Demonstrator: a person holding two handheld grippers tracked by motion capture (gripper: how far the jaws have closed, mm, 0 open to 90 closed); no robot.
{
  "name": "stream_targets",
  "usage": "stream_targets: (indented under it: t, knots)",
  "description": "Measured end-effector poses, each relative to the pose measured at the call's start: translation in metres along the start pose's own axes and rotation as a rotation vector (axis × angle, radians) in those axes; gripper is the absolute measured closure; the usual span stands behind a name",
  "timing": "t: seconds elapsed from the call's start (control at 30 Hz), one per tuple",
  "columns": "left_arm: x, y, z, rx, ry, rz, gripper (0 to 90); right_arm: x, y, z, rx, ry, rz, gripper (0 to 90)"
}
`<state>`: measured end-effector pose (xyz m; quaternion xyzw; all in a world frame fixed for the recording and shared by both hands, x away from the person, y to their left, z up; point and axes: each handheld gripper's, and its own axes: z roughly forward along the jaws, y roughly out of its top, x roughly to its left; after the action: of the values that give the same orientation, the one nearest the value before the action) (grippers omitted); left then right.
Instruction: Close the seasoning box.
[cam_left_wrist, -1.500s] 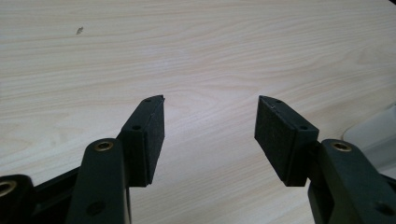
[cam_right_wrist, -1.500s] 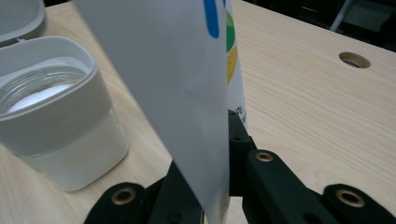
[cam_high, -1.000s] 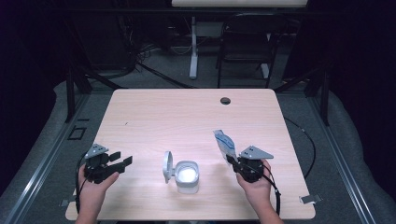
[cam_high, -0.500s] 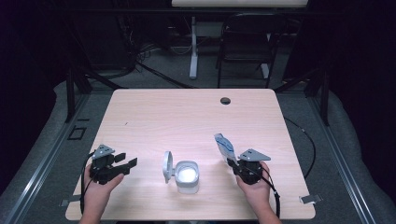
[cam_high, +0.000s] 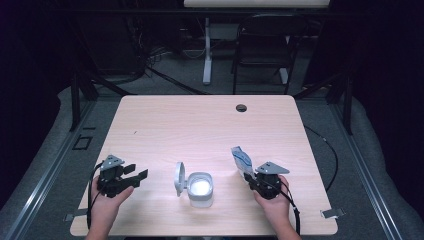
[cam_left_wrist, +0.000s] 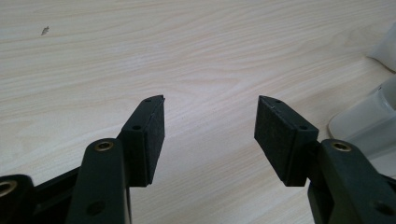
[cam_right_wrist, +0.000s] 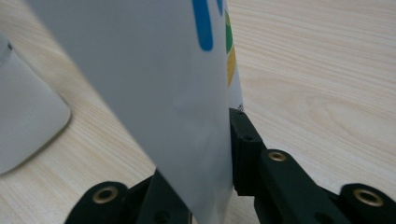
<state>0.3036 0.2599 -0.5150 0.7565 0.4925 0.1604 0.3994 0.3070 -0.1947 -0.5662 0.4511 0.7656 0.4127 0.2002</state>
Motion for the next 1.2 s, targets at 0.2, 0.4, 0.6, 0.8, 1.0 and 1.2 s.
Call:
stream_targets:
  t: [0.2,0.4,0.6,0.8,1.0,1.2]
  knots:
    - [-0.005,0.002,0.0,0.001,-0.013,0.015,43.3,-0.002,-0.004,-0.004,0.008,0.002,0.006,69.8]
    - [-0.013,0.004,0.001,-0.012,-0.035,0.02,43.8,-0.002,-0.008,-0.007,0.002,0.0,0.006,64.1]
    - [-0.023,0.009,-0.001,-0.02,-0.068,0.048,47.1,-0.001,-0.011,-0.013,-0.016,0.006,0.009,59.5]
    - [-0.034,0.01,0.001,-0.006,-0.11,0.078,55.1,0.003,-0.015,-0.019,-0.018,0.015,-0.005,56.1]
    - [-0.044,0.013,0.0,-0.011,-0.144,0.107,63.1,0.007,-0.019,-0.024,-0.017,0.013,-0.013,54.1]
    - [-0.057,0.015,-0.002,-0.021,-0.176,0.141,73.6,0.011,-0.02,-0.035,-0.025,0.012,-0.034,51.2]
